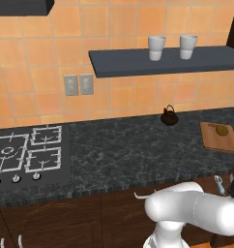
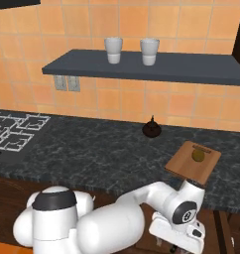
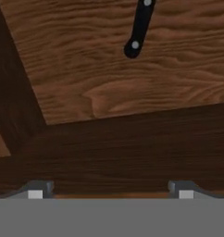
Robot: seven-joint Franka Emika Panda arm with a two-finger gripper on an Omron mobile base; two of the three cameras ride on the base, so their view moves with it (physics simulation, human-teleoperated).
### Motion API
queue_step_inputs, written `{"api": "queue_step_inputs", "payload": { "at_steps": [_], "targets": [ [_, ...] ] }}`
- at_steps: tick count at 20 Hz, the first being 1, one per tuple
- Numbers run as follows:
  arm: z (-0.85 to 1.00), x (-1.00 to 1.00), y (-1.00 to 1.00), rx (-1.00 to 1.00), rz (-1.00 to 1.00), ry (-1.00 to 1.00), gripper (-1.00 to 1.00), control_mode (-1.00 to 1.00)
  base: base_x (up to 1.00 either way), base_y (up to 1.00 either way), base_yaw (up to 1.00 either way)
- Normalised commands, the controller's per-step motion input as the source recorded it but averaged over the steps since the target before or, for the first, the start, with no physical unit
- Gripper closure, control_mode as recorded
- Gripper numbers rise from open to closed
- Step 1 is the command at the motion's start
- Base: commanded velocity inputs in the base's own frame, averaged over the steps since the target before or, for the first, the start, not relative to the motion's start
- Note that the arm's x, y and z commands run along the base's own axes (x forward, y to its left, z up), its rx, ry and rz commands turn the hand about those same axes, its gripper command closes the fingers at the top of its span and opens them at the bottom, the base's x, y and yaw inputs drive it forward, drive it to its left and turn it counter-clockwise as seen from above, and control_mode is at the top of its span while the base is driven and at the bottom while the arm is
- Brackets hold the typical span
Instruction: Place the appropriate cutting tool for cutting the avocado skin on the cutting board.
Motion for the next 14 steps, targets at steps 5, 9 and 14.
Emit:
{"api": "queue_step_inputs", "payload": {
  "at_steps": [5, 9, 14],
  "targets": [
    [-0.05, -0.35, 0.00, 0.00, 0.06, 0.15, -1.00, -1.00, 0.00, 0.00, 0.00],
    [-0.14, -0.46, 0.00, 0.00, 0.07, 0.13, -1.00, -1.00, 0.00, 0.00, 0.00],
    [0.04, -0.05, -0.02, 0.00, 0.02, -0.12, -1.00, -1.00, 0.00, 0.00, 0.00]
  ]
}}
